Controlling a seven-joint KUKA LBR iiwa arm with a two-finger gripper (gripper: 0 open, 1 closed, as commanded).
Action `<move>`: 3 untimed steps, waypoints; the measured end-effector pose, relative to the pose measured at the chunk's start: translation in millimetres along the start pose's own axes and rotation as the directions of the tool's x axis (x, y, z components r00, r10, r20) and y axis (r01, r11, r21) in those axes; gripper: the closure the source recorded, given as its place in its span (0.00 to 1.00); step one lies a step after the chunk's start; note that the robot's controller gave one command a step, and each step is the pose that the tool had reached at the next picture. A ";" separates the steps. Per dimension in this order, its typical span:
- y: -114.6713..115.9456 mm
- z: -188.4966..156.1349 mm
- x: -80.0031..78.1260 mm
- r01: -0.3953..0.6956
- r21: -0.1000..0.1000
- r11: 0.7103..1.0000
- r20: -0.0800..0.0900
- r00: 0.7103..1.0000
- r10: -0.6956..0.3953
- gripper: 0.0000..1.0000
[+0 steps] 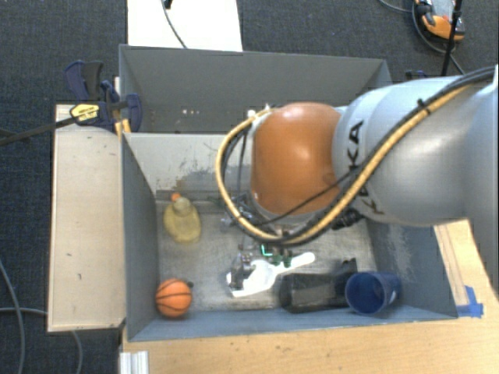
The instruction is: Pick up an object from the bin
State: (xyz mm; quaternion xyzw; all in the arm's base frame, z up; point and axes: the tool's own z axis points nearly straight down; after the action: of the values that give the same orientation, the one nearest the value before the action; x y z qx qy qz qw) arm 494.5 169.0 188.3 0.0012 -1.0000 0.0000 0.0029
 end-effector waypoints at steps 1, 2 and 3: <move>-0.8 -3.9 -2.0 -0.005 -0.002 1.000 0.008 1.000 0.005 0.00; -33.0 45.7 -0.9 0.115 -0.001 0.993 0.011 0.993 -0.115 0.00; -81.2 61.3 6.0 0.167 0.001 0.986 0.004 0.986 -0.167 0.00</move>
Offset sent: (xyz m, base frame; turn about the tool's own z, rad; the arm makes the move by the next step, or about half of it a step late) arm -0.0028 -0.0802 -0.1183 -0.2743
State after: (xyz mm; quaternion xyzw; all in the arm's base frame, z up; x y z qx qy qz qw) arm 488.4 87.8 127.1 0.0851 -0.9964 0.0003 0.0006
